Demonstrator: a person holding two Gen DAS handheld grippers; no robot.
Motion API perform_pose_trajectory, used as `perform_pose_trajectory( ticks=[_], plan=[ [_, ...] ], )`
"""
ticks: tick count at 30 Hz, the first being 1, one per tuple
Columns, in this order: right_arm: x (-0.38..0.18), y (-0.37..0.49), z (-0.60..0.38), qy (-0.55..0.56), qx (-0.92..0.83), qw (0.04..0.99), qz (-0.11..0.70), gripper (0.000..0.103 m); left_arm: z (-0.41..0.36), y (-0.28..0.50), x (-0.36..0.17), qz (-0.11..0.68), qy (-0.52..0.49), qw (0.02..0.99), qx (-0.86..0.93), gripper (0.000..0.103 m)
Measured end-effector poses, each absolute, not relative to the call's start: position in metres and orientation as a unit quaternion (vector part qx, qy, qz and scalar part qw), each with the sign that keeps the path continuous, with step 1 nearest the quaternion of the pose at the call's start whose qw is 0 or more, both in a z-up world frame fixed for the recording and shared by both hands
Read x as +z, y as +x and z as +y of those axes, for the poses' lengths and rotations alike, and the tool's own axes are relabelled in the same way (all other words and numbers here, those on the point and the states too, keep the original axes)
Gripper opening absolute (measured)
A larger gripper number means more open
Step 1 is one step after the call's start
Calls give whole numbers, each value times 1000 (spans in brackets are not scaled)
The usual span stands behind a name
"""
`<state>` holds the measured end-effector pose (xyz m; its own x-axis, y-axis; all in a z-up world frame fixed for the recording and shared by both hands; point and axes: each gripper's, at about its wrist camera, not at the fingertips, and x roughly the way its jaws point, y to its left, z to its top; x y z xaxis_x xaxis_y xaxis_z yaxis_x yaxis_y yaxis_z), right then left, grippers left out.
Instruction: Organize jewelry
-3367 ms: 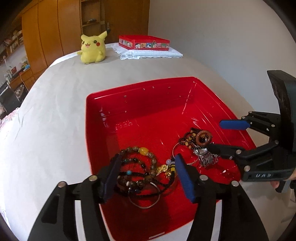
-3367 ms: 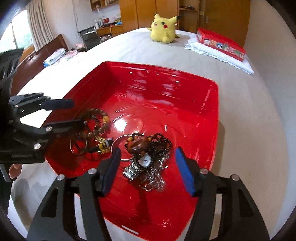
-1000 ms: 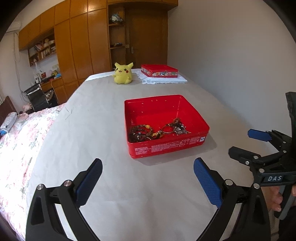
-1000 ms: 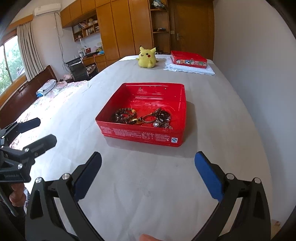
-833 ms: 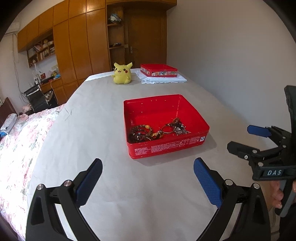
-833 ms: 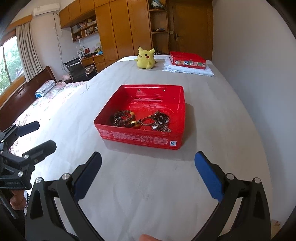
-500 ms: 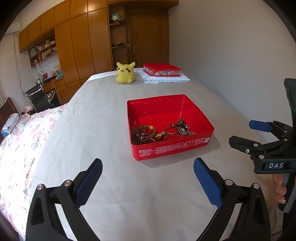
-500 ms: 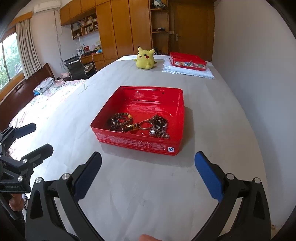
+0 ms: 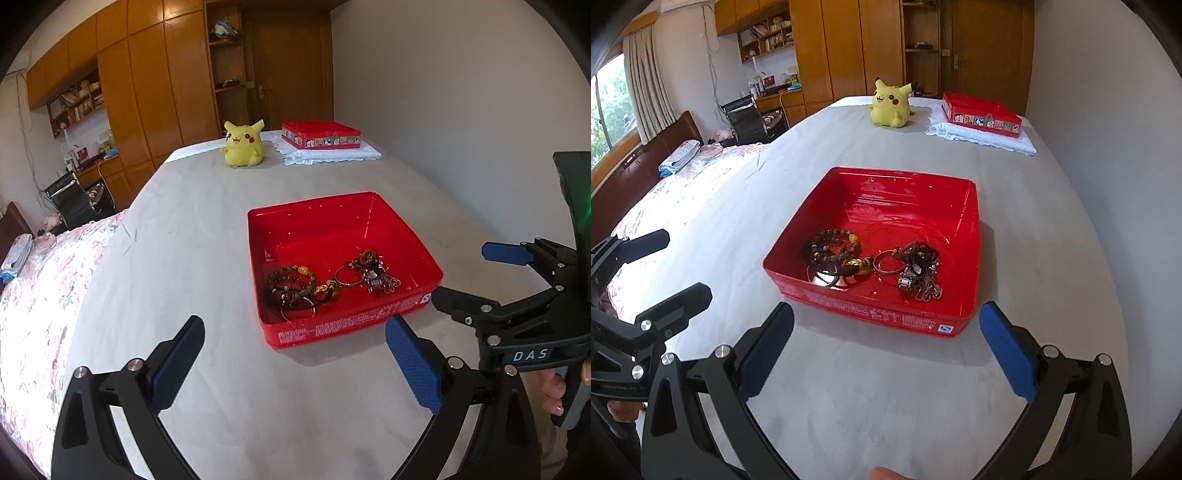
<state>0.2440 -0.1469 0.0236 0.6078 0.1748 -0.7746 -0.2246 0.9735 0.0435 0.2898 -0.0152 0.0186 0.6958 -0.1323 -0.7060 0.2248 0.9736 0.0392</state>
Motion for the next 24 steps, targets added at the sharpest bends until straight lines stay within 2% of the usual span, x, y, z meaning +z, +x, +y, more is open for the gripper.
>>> perform_pose_trajectory(
  ticks=[24],
  plan=[
    [15,258,-152,-27,109,893,437,100,-23,304,14,386,64,915,-100,98]
  ],
)
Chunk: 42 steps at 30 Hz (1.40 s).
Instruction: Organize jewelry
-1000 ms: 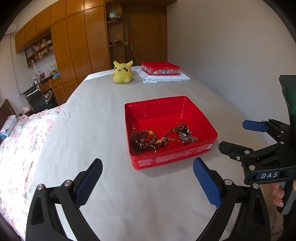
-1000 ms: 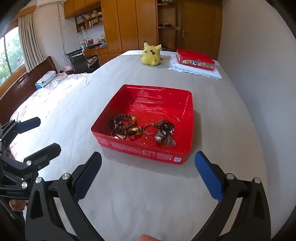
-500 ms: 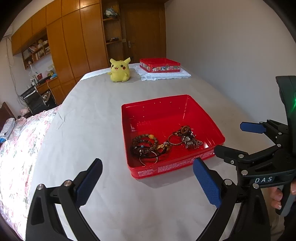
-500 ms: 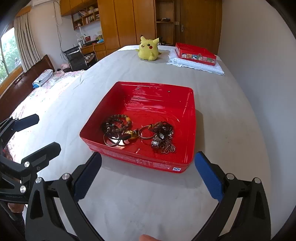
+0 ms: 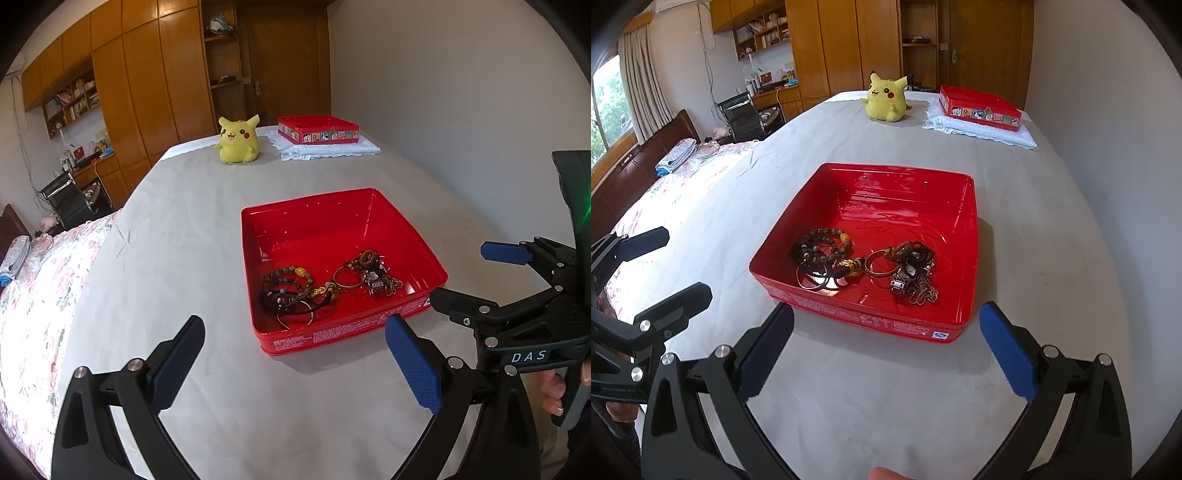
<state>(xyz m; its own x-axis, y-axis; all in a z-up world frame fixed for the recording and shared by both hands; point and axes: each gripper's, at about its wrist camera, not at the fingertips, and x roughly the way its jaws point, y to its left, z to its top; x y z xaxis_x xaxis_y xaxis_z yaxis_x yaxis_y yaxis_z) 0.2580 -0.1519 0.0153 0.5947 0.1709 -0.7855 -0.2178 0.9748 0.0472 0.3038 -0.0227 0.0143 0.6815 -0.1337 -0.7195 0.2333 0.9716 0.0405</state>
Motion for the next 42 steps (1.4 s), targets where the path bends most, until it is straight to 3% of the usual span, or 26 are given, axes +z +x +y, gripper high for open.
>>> perform_pose_trajectory(
  ticks=[42],
  plan=[
    [17,255,-152,-28,110,893,436,100,-18,304,16,390,61,913,-102,98]
  ],
)
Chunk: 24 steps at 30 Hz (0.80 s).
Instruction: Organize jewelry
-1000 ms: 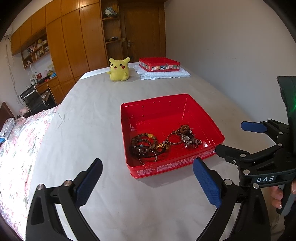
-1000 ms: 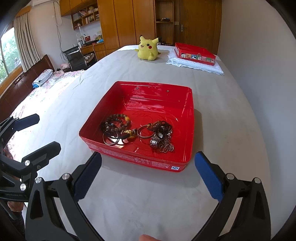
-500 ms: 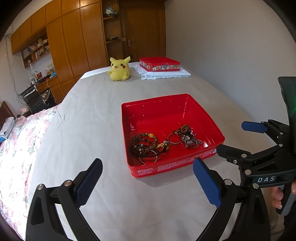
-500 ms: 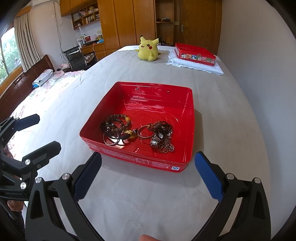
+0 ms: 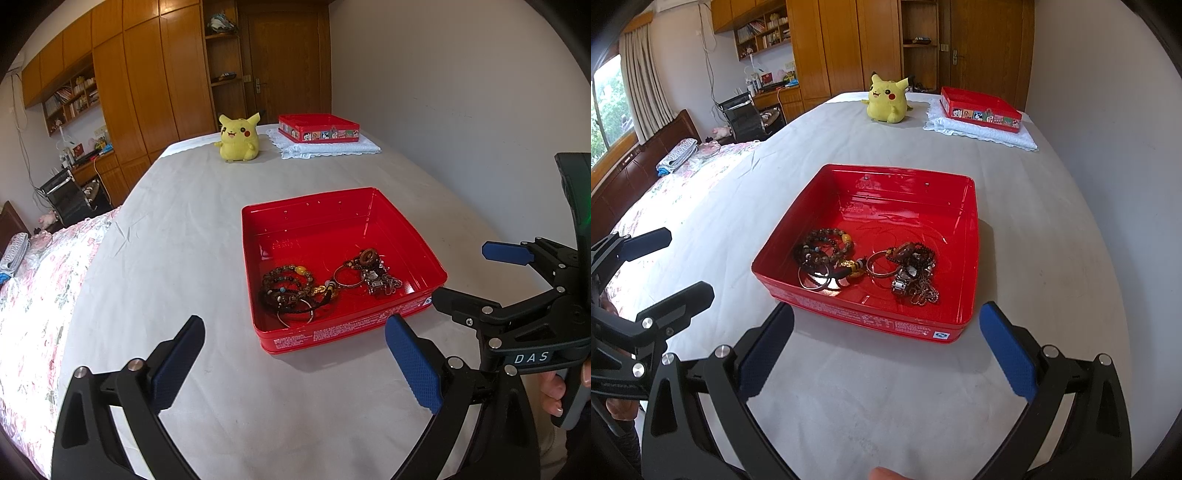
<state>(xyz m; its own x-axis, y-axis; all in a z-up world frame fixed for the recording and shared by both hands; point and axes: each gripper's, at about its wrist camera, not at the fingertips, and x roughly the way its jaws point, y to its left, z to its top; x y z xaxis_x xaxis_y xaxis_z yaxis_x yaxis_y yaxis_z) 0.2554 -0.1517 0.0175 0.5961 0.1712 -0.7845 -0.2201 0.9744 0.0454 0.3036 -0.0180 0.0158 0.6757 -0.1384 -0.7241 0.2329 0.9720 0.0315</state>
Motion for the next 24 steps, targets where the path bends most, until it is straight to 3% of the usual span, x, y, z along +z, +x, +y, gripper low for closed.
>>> perform_pose_trajectory(
  ticks=[24],
  plan=[
    [20,255,-151,-27,110,893,436,100,-19,302,14,390,65,913,-102,98]
  ],
)
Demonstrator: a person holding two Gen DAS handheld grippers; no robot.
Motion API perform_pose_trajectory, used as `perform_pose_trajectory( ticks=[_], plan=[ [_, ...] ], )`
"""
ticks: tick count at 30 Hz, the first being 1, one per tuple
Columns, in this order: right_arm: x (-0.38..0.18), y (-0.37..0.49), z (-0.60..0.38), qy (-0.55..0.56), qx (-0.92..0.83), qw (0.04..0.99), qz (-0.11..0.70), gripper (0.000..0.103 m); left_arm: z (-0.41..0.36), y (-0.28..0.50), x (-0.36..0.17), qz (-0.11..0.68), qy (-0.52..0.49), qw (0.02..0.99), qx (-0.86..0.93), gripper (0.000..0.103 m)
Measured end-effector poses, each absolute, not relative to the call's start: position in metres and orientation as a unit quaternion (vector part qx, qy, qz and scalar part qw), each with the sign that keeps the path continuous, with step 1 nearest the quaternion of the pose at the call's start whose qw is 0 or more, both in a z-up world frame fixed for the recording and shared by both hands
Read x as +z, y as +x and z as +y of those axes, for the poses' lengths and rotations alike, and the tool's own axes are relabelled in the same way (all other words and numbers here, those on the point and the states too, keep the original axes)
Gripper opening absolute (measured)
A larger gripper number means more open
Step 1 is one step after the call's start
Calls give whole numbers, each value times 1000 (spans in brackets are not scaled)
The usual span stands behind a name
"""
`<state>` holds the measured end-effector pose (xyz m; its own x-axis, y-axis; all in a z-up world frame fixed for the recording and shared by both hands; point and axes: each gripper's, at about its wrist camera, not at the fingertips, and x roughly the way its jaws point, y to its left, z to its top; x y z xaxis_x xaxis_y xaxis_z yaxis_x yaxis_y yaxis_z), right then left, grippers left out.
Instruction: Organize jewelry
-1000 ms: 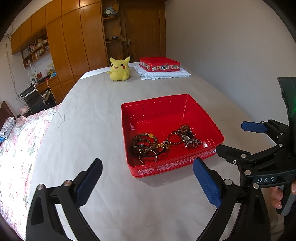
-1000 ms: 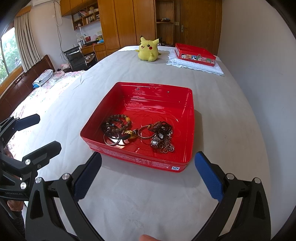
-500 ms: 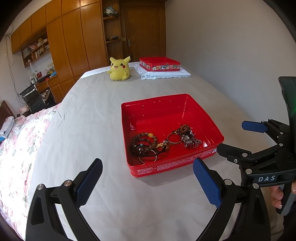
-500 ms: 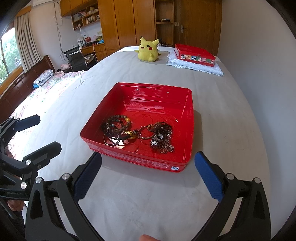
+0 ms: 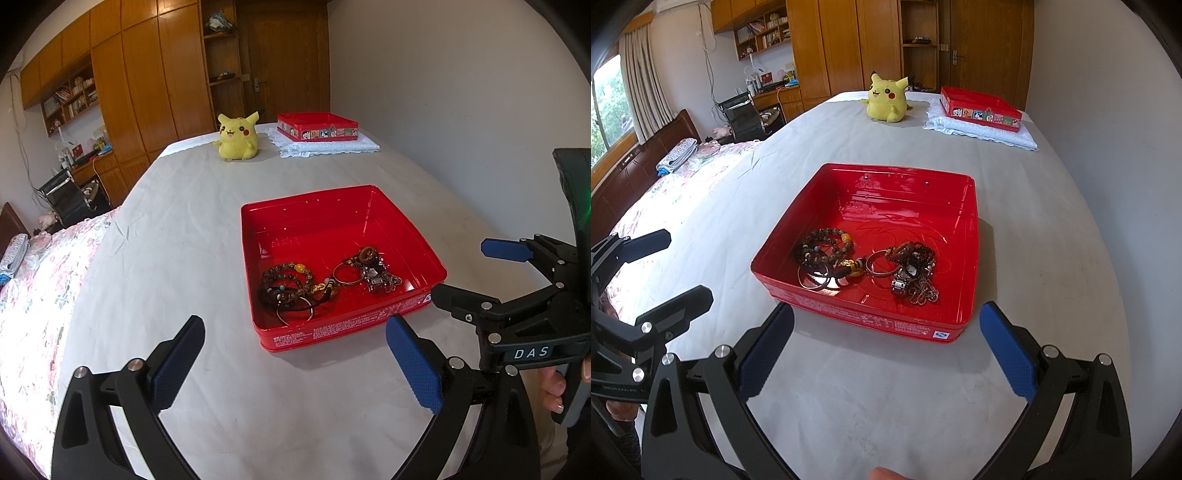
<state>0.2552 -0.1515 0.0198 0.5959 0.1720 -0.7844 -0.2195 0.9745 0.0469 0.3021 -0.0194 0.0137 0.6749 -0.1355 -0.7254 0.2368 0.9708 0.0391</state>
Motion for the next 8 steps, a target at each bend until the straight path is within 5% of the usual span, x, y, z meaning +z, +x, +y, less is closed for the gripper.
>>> perform_pose_trajectory(
  ticks=[8],
  plan=[
    [20,255,-152,-27,109,894,434,100,-16,301,16,392,58,912,-104,99]
  ],
)
